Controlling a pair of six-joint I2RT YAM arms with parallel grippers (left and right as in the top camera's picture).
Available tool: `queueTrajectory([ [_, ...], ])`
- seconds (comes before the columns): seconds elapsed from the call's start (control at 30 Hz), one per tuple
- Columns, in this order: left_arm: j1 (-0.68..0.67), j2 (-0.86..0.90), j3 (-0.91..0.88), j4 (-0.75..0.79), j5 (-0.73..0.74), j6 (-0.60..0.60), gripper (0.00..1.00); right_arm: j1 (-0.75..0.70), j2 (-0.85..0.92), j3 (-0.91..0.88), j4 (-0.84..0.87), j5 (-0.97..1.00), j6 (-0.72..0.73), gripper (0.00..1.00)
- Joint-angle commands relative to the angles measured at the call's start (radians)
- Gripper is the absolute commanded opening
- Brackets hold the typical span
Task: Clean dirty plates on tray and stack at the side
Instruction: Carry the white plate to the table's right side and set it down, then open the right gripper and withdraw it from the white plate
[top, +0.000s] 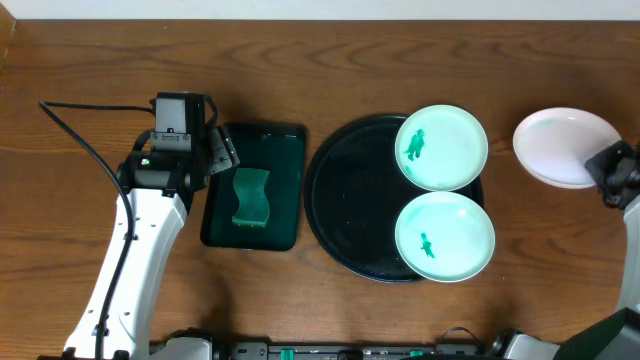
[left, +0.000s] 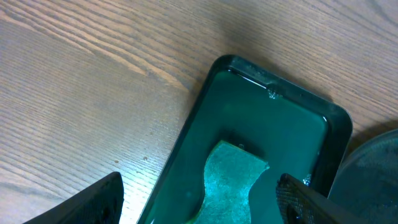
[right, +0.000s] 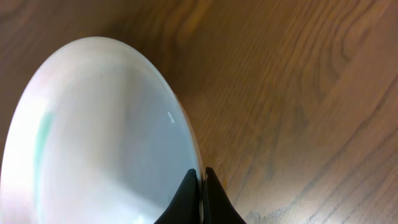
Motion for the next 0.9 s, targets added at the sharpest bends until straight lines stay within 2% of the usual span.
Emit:
queueTrajectory([
  [0.0, 0.002, 0.001, 0.009, 0.0, -0.016, -0.006, 0.79, -0.004, 0.019, -0.06, 0.034, 0.022, 0.029, 0.01],
  [0.1, 0.002, 0.001, 0.009, 0.0, -0.016, -0.006, 0.79, -0.004, 0.029, -0.123, 0.081, 0.013, 0.075, 0.01],
  [0.47, 0.002, 0.001, 0.009, 0.0, -0.016, -0.006, 0.79, -0.004, 0.03, -0.333, 0.259, -0.071, 0.075, 0.01],
  [0.73, 0.002, 0.001, 0.009, 0.0, -0.016, -0.006, 0.79, 0.022, 0.03, -0.355, 0.274, -0.122, 0.055, 0.01],
  [0.87, 0.002, 0.001, 0.009, 0.0, -0.016, -0.006, 0.79, 0.047, 0.03, -0.355, 0.265, -0.118, 0.043, 0.11],
])
